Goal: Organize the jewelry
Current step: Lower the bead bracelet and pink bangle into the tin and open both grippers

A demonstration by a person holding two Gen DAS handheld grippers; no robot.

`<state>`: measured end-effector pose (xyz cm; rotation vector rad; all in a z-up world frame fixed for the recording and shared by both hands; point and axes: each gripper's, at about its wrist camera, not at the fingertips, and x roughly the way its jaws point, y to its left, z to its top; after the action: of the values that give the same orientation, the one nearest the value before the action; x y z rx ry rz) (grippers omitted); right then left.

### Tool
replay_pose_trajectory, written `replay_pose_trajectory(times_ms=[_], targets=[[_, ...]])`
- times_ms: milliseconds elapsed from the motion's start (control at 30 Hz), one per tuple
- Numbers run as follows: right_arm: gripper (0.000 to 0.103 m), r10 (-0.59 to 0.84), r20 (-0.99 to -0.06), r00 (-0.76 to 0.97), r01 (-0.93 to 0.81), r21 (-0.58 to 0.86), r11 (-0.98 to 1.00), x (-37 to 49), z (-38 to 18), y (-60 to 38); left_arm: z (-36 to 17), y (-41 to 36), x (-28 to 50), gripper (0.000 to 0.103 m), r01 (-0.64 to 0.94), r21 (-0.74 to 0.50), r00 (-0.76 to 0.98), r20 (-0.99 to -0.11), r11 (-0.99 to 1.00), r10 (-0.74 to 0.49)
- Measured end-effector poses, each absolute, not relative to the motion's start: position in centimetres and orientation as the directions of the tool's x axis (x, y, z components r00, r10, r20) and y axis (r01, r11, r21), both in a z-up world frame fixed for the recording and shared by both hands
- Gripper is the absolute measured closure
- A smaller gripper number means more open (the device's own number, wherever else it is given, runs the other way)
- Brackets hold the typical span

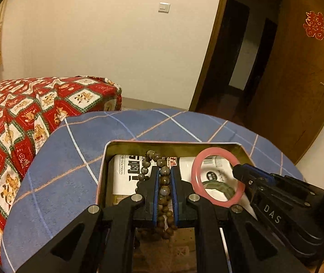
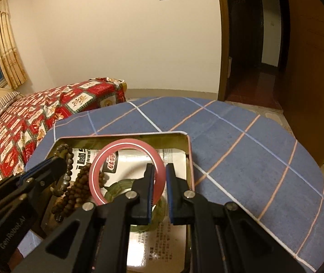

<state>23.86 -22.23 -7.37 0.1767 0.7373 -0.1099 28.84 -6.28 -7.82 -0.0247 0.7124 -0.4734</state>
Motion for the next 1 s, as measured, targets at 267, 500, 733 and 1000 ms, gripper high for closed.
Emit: replay_pose_trajectory(times_ms=[267,500,733,1000], targets=[[0.09,-0.037,-0.677,0.735,0.15,0.109,0.983,24.3,-7.9,-22.1,-8.6,-6.3,29.4,0.094,0.393,-0.172,0.653,-0.64,0.903,-0.406],[0.089,-0.004,-0.674,0.739,0.124,0.13,0.984,24.6,-8.3,-21.8,-9.0,-6.9,29.3,0.094,0.392,-0.121,0.671,-0.641,0.912,-0.373],[0.088,0.023,-0.666,0.746,0.118,0.165,0.979,24.5,-8.1,-22.1,-9.0,-6.8,29.0,0.068,0.388,-0.117,0.681,-0.632,0.914,-0.37],[0.088,0.021,-0.655,0.756,0.123,0.172,0.977,24.3,-7.9,-22.2,-8.7,-5.9,29.1,0.053,0.344,-0.145,0.705,-0.614,0.928,-0.357]])
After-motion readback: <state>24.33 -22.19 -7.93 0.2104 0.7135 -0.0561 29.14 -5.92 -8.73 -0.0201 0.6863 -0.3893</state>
